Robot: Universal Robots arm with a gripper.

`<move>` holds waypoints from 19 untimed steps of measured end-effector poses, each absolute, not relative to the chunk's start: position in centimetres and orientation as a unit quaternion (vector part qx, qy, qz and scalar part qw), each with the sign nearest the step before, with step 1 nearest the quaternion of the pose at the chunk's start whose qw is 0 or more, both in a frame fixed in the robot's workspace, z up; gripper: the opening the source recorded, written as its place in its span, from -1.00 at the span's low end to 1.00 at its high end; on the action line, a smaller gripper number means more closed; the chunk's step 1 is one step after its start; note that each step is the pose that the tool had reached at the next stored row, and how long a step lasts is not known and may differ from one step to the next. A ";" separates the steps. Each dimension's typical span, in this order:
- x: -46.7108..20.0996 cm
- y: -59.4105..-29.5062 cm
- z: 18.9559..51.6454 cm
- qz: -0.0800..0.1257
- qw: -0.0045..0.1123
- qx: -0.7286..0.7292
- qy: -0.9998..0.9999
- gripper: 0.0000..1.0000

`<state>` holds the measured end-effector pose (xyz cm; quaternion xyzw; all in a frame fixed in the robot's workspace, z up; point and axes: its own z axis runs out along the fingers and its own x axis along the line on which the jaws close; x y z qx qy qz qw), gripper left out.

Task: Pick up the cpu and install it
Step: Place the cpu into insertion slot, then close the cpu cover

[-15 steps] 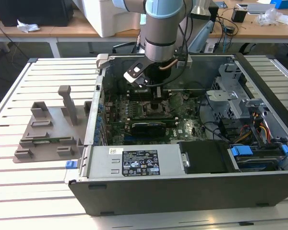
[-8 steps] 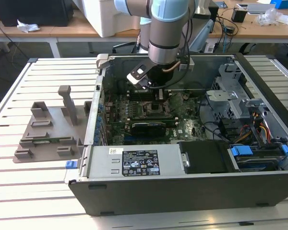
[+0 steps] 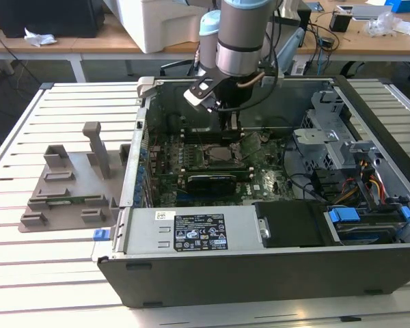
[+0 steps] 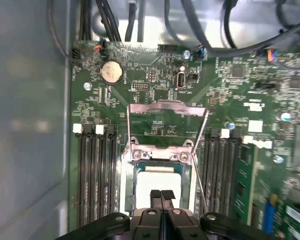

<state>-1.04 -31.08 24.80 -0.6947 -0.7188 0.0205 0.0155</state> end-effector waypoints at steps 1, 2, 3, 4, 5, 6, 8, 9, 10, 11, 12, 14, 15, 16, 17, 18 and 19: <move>-1.0 -31.1 25.7 0.020 0.015 -0.695 -0.719 -0.79; -1.0 -31.1 26.8 0.021 0.015 -0.695 -0.719 -0.79; -1.0 -31.1 27.7 0.021 0.015 -0.695 -0.719 -0.79; -1.0 -31.1 28.2 0.021 0.015 -0.695 -0.719 -0.79; -1.0 -31.1 28.3 0.020 0.015 -0.695 -0.719 -0.79; -1.0 -31.1 28.4 0.020 0.015 -0.695 -0.719 -0.79; -1.0 -31.1 28.4 0.020 0.015 -0.695 -0.719 -0.79; -1.0 -31.1 28.4 0.020 0.015 -0.695 -0.719 -0.79; -1.0 -31.1 28.4 0.020 0.015 -0.695 -0.719 -0.79; -1.0 -31.1 28.4 0.020 0.015 -0.695 -0.719 -0.79; -1.0 -31.1 28.4 0.020 0.015 -0.695 -0.719 -0.79; -1.0 -31.1 28.4 0.020 0.015 -0.695 -0.719 -0.79; -1.0 -31.1 28.4 0.020 0.015 -0.695 -0.719 -0.79; -1.0 -31.1 28.4 0.020 0.015 -0.695 -0.719 -0.79; -1.0 -31.1 28.4 0.020 0.015 -0.695 -0.719 -0.79; -1.0 -31.1 28.4 0.020 0.015 -0.695 -0.719 -0.79; -1.0 -31.1 28.4 0.020 0.015 -0.695 -0.719 -0.79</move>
